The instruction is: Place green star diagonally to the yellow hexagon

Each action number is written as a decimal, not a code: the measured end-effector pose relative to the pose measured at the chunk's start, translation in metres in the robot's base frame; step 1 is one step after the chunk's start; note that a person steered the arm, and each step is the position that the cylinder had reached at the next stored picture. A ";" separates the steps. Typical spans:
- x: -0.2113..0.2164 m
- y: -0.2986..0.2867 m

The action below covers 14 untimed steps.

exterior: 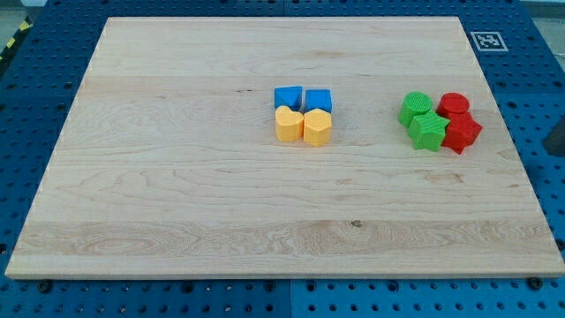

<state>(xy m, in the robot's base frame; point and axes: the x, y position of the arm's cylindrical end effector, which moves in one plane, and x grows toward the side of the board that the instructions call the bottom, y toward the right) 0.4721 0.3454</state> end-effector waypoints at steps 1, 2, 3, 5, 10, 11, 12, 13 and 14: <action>0.004 0.000; 0.004 0.000; 0.004 -0.001; -0.018 -0.050; -0.038 -0.100; -0.050 -0.111; -0.052 -0.143; -0.054 -0.152; -0.054 -0.173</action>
<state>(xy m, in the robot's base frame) 0.4180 0.1722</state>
